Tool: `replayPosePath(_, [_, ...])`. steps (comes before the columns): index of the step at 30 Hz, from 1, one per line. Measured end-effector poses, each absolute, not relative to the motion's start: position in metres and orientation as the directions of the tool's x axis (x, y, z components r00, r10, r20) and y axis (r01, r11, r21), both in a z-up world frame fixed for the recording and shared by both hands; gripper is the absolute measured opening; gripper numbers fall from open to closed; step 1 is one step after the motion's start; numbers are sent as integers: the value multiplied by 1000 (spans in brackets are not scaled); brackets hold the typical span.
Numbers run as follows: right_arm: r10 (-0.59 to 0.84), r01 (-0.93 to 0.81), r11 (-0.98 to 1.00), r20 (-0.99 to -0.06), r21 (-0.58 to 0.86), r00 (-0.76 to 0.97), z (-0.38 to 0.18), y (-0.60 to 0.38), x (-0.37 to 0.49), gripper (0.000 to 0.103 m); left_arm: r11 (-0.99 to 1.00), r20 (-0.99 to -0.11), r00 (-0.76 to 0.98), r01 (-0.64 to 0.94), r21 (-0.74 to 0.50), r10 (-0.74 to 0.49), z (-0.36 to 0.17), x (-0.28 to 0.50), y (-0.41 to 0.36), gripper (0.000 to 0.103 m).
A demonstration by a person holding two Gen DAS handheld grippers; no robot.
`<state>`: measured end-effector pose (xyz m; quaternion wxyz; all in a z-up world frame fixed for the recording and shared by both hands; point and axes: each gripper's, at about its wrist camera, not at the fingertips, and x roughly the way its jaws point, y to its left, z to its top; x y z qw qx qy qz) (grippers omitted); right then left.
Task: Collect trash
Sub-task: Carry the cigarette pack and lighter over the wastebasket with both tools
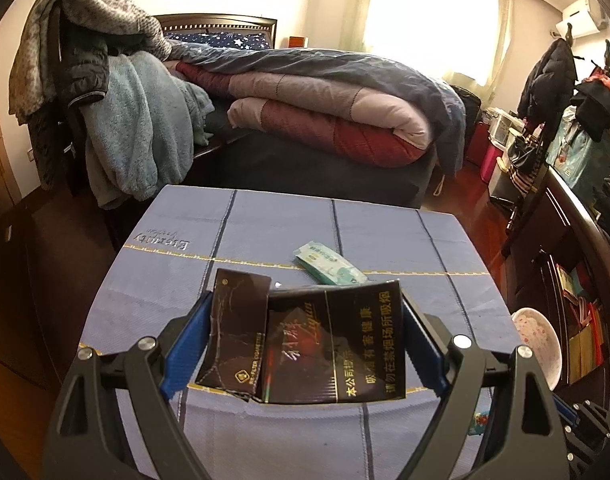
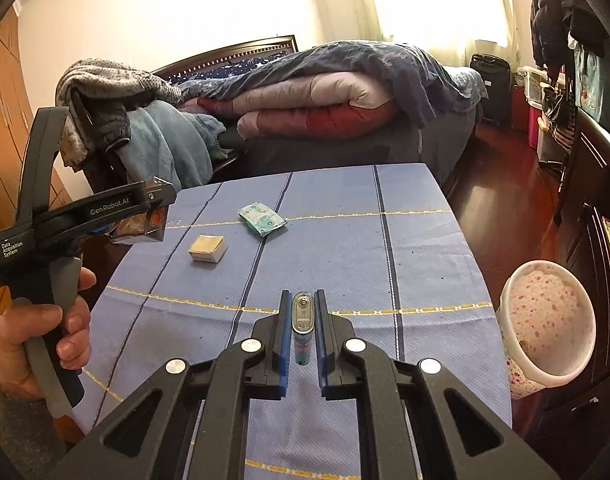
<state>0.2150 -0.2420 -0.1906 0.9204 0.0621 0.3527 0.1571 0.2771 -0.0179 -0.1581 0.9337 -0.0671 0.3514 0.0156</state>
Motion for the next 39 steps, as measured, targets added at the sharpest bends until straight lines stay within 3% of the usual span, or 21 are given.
replayPosePath(14, [295, -176, 953, -620, 246, 727, -191, -291, 200, 11, 995, -636, 765, 64, -79, -100, -145, 273, -93, 87])
replayPosePath(39, [16, 170, 959, -645, 225, 764, -205, -446, 193, 11, 877, -644, 659, 478, -42, -390, -158, 286, -316, 87])
